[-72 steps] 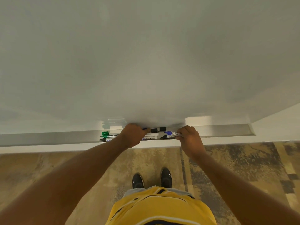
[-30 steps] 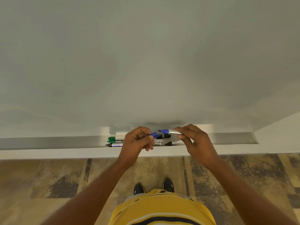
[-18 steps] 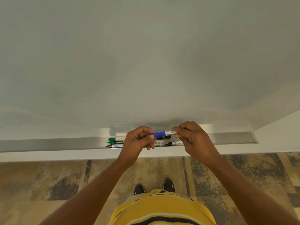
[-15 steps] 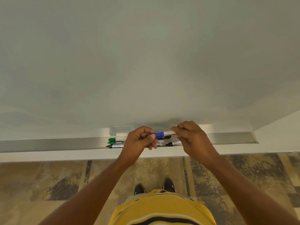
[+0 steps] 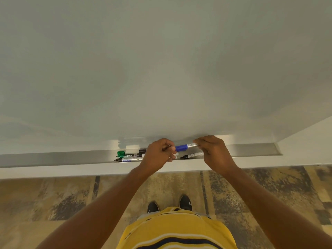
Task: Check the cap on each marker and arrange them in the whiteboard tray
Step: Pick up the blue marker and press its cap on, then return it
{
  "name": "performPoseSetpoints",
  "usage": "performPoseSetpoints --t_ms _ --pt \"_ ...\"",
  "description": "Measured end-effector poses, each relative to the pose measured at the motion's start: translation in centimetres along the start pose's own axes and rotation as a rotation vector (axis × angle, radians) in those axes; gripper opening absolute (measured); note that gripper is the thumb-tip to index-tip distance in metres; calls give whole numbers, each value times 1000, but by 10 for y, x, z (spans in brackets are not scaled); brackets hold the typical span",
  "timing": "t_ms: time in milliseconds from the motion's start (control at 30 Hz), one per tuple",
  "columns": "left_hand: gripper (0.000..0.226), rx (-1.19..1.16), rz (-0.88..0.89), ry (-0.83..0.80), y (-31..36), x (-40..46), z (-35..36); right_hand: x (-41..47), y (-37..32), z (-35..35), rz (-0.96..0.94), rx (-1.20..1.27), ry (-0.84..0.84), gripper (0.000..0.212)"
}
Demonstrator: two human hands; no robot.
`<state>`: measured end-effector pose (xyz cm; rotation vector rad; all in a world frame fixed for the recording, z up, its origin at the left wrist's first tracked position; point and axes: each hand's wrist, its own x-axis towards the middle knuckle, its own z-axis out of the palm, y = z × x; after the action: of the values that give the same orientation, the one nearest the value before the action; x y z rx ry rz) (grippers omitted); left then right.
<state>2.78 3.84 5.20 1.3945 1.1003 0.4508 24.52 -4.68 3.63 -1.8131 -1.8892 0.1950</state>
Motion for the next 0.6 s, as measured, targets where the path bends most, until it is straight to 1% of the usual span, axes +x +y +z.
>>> performPoseSetpoints --t_ms 67,133,233,333,467,600 --pt "12 56 -18 57 -16 2 6 -12 18 9 127 -23 -22 41" --pt "14 194 0 108 -33 3 9 -24 32 18 237 -61 -66 41" --pt "16 355 10 159 -52 6 11 -32 41 27 351 -73 -111 45" --pt "16 439 7 151 -58 9 15 -27 41 32 319 -72 -118 55" --pt "19 514 27 136 -62 13 19 -20 43 36 247 -91 -137 51" --pt "27 599 64 116 -61 17 23 -25 54 45 219 -192 -225 56"
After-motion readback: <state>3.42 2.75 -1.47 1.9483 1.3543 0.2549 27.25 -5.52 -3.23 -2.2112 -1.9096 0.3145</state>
